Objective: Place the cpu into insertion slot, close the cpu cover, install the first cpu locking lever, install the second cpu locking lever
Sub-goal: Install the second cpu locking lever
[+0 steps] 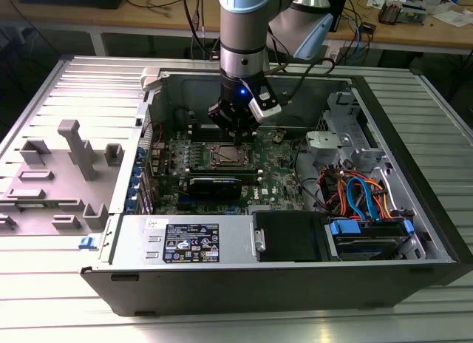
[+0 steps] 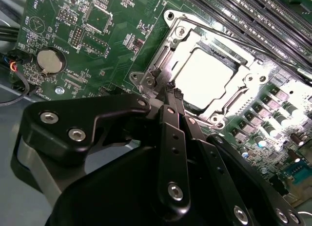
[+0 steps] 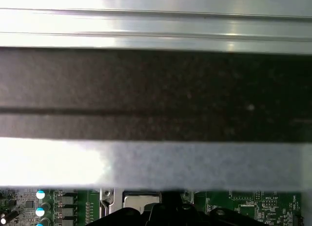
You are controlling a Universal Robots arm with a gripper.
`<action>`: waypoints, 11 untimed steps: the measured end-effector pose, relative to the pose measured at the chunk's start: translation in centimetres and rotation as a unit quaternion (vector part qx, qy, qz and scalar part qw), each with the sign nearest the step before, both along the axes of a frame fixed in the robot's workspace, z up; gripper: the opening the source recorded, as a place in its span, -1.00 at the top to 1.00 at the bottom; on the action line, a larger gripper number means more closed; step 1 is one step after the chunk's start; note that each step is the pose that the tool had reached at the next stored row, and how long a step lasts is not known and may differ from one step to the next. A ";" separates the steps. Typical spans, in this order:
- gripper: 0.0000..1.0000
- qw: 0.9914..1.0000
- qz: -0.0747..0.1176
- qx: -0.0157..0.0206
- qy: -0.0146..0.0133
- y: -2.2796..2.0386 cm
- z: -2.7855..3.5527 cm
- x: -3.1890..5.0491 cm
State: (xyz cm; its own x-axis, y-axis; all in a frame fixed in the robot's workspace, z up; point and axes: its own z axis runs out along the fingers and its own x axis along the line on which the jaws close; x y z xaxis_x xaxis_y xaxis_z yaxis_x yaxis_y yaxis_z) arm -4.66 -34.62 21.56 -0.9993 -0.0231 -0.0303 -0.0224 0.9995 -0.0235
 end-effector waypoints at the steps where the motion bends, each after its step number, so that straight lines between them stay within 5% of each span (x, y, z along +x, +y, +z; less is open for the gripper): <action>1: 0.79 1.000 0.000 0.000 0.000 -0.01 0.57 0.00; 4: 0.79 1.000 0.000 0.000 0.000 -0.76 0.57 0.00; 11: 0.79 1.000 0.000 0.000 0.000 -1.01 0.57 0.00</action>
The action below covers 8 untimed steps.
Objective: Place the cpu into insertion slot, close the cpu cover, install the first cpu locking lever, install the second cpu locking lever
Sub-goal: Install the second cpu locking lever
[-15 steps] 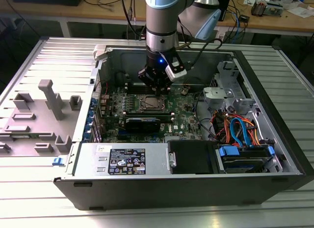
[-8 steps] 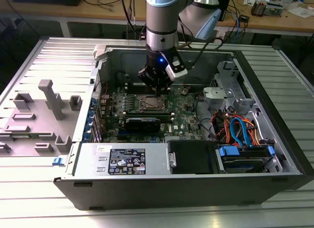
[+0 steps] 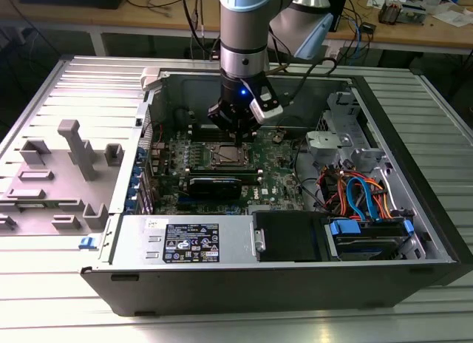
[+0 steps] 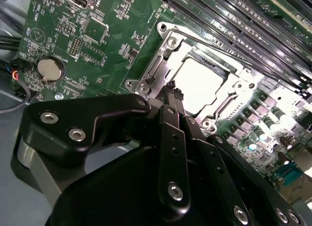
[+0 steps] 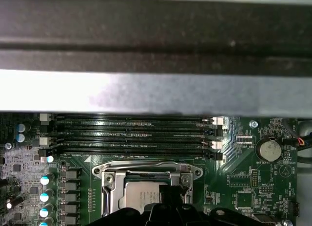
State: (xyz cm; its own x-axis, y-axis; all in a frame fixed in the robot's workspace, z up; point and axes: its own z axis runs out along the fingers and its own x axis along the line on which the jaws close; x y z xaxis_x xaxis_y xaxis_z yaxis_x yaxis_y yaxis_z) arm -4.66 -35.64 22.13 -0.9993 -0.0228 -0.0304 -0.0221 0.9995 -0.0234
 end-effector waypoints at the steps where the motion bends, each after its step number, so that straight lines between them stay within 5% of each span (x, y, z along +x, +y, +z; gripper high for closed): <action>1: 0.79 1.000 0.000 0.000 0.000 -0.01 0.00 -0.02; 8: 0.79 1.000 0.000 0.000 0.000 -0.11 1.01 -0.10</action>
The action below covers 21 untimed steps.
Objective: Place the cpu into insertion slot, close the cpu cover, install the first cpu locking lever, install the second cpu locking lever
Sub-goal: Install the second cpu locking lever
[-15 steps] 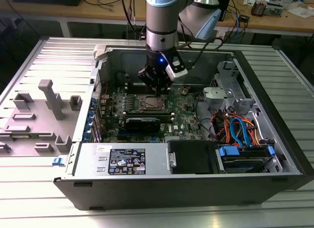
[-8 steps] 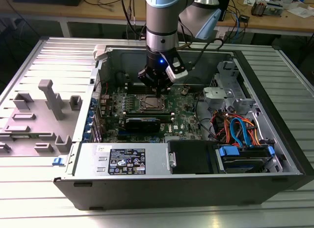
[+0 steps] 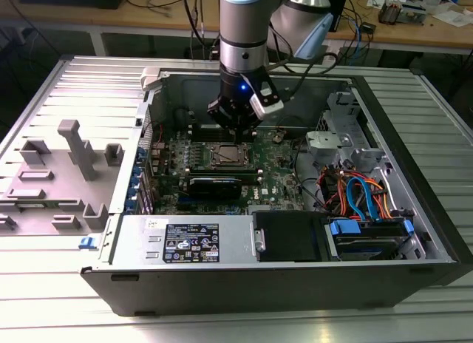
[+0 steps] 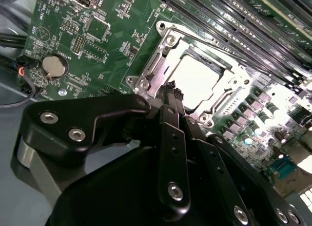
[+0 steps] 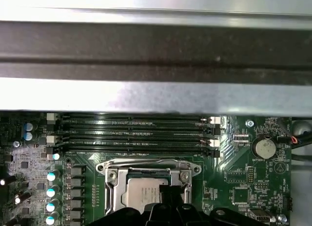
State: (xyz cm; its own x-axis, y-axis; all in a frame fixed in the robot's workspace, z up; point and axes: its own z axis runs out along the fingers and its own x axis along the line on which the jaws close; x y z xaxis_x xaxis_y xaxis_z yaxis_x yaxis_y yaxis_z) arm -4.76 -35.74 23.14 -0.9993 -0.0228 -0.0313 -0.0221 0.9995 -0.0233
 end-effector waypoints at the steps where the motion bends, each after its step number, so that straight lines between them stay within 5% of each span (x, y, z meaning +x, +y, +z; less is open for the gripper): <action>1: 0.79 1.000 0.000 0.000 0.000 -0.16 0.01 0.00; 9: 0.79 1.000 0.000 0.001 0.000 -2.63 -0.01 0.01; 12: 0.79 1.000 0.000 0.001 0.000 -2.92 0.16 -0.01; 16: 0.79 1.000 0.000 0.002 0.000 -2.97 1.16 0.00; 19: 0.79 1.000 0.000 0.011 0.000 -3.47 1.21 -0.02; 21: 0.79 1.000 0.000 0.022 0.000 -3.90 1.19 -0.07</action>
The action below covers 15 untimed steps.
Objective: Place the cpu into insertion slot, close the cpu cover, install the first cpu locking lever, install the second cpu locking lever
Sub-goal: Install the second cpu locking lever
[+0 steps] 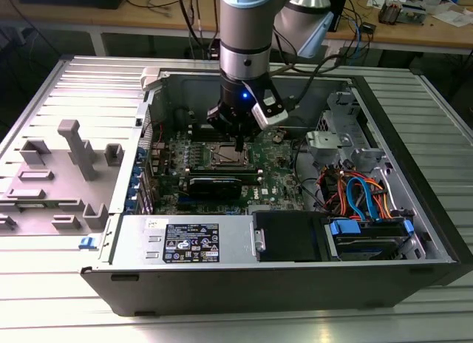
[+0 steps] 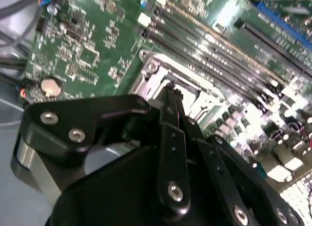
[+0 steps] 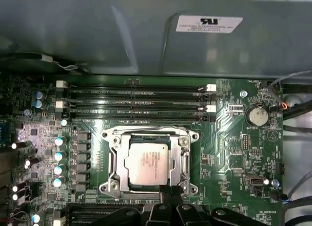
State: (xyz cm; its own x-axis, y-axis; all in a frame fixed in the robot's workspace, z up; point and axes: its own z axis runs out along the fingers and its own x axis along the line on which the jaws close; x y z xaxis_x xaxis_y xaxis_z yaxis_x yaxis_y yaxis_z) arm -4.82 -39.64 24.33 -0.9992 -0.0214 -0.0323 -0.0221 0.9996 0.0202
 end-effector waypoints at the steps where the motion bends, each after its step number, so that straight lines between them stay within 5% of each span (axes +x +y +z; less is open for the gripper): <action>1: 0.79 1.000 0.000 0.005 0.000 -0.36 0.00 -0.08; 5: 0.79 1.000 0.000 0.006 0.000 -1.65 -0.02 -0.53; 9: 0.79 1.000 0.000 0.006 0.000 -2.50 -0.10 -0.95; 15: 0.79 1.000 0.000 0.006 0.000 -2.67 -0.16 -1.09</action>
